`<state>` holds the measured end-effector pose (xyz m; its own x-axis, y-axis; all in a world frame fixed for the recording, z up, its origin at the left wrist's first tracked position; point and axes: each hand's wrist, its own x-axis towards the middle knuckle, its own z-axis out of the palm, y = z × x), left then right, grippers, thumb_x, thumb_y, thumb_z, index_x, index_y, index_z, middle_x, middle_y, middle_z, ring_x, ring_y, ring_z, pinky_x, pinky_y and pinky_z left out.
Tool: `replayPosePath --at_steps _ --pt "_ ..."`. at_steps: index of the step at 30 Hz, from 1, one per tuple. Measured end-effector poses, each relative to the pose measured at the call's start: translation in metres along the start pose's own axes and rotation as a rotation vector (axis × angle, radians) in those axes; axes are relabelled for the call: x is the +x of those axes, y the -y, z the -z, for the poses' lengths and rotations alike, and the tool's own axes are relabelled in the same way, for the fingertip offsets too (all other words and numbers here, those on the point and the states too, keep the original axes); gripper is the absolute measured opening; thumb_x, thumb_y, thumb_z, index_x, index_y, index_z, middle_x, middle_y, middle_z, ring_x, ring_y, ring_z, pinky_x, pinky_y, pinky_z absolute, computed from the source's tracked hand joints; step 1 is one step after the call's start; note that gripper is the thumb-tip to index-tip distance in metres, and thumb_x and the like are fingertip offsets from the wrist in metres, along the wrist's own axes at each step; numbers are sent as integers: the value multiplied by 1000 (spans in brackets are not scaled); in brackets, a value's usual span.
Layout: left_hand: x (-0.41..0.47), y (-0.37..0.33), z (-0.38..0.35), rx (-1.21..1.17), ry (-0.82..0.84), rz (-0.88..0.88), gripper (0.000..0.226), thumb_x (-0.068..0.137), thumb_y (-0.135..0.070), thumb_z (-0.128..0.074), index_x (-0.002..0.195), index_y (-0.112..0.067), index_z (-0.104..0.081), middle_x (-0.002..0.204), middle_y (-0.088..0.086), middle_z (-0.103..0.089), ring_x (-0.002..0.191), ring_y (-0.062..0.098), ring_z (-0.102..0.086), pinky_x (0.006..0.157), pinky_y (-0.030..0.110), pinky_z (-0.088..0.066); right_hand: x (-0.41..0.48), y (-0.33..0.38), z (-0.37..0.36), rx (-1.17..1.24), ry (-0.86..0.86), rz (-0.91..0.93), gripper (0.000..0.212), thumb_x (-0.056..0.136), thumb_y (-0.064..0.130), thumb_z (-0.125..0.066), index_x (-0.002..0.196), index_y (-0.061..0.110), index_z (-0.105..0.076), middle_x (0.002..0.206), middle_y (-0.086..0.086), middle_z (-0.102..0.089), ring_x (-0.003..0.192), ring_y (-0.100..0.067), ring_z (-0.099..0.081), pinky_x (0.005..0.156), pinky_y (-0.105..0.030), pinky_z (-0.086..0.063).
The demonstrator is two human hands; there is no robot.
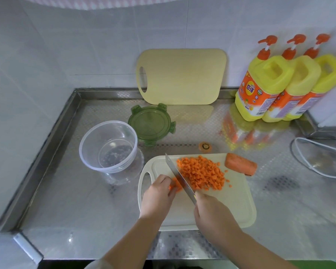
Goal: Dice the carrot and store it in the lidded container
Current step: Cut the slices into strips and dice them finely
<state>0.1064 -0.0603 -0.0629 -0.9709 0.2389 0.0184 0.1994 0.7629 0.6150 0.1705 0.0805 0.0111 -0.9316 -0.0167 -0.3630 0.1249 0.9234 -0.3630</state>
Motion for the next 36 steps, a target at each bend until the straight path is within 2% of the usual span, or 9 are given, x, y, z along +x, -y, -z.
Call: replayPosePath --at_steps 6,9,15,18,21,25,29,32,36 --pt "0 6 -4 1 -8 -44 12 86 -21 -68 84 -10 -67 89 -1 -59 70 22 -61 56 34 -49 3 1 -5 -18 18 -7 25 98 15 -35 122 17 -42 83 5 -43 73 -16 -46 62 -25 -36" --pt "2 5 -1 58 37 -36 17 91 -24 -61 88 -8 -66 93 3 -57 75 26 -60 60 38 -50 7 1 -5 -40 24 -3 28 97 11 -38 124 15 -41 78 7 -39 72 -16 -46 60 -25 -35" --pt "3 2 2 93 73 -2 21 95 -26 -54 94 -7 -63 99 2 -56 83 25 -58 65 38 -48 13 1 -9 -74 49 -36 21 97 11 -37 116 15 -45 84 4 -46 73 -14 -47 64 -24 -37" --pt "3 1 4 74 79 3 19 95 -26 -54 96 -12 -66 100 -1 -57 86 21 -58 65 32 -45 18 -2 -9 -18 43 -36 9 98 15 -37 97 20 -45 72 7 -41 63 -11 -42 53 -19 -31" --pt "3 3 5 22 79 -5 16 94 -27 -56 94 -20 -70 100 -7 -58 86 13 -59 67 27 -43 20 -8 -5 55 7 -44 26 98 18 -36 74 25 -30 65 8 -33 55 -4 -33 47 -21 -25" --pt "2 4 6 -54 30 -18 13 92 -22 -59 91 -17 -71 96 -6 -62 87 14 -61 74 33 -49 13 -7 1 56 -56 4 9 99 19 -35 94 21 -41 67 9 -34 62 -10 -39 51 -21 -27" --pt "-1 3 9 -76 -25 -25 11 90 -19 -62 93 -12 -70 96 -2 -64 87 16 -57 76 33 -47 5 0 1 -24 -14 31 26 99 16 -34 123 15 -44 82 4 -47 73 -16 -47 59 -26 -37" --pt "-1 4 9 -102 -23 -14 13 88 -22 -66 96 -11 -70 98 -3 -63 87 15 -58 77 33 -48 3 4 0 -41 2 16 24 99 14 -35 121 15 -44 81 5 -42 73 -16 -46 50 -21 -28" --pt "0 7 6 -94 4 -4 14 87 -22 -67 93 -10 -71 99 -3 -65 87 14 -56 79 33 -48 2 5 -1 -49 4 7 22 98 11 -36 117 15 -45 77 7 -39 73 -17 -44 47 -19 -23"
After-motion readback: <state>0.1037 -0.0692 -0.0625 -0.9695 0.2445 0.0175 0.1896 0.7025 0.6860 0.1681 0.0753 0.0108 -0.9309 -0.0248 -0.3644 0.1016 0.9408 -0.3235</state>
